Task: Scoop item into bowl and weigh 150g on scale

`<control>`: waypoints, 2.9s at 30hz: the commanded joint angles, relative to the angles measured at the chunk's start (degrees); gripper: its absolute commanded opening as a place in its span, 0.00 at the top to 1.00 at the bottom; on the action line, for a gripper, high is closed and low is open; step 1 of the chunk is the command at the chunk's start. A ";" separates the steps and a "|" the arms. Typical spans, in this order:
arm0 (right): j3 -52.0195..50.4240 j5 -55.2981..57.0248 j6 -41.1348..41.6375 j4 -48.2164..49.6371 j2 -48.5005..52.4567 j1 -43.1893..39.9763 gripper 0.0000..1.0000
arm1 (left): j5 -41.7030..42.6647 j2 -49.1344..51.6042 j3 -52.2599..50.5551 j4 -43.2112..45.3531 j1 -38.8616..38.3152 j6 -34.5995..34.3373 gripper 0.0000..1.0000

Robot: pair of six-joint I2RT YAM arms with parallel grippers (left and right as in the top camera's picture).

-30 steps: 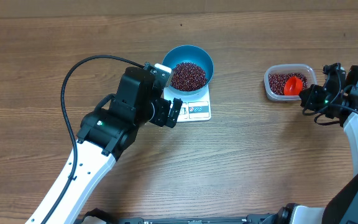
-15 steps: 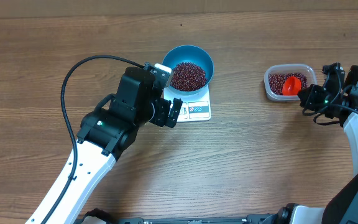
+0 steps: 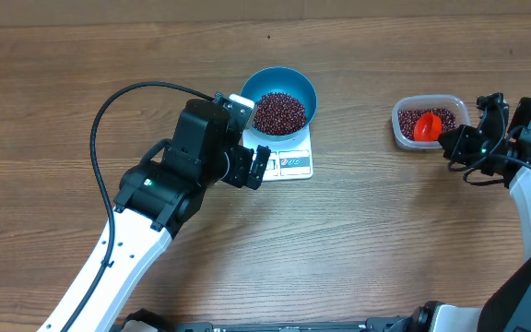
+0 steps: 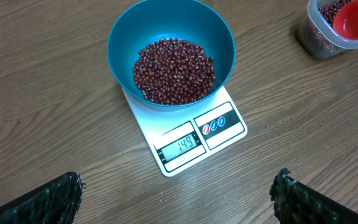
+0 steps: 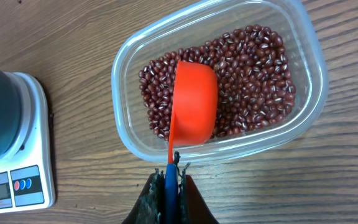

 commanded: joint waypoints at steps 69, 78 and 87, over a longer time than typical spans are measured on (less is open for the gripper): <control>0.28 -5.70 -22.43 -5.14 2.54 0.17 0.96 | 0.42 -0.13 0.28 0.22 0.24 -0.79 0.00; 0.28 -6.54 -22.88 -7.85 2.54 0.17 0.96 | 0.42 -0.13 0.28 0.24 0.24 -0.79 0.00; 0.28 -5.11 -22.84 -3.52 2.54 0.17 0.96 | 0.42 -0.11 0.28 0.22 0.24 -0.79 0.00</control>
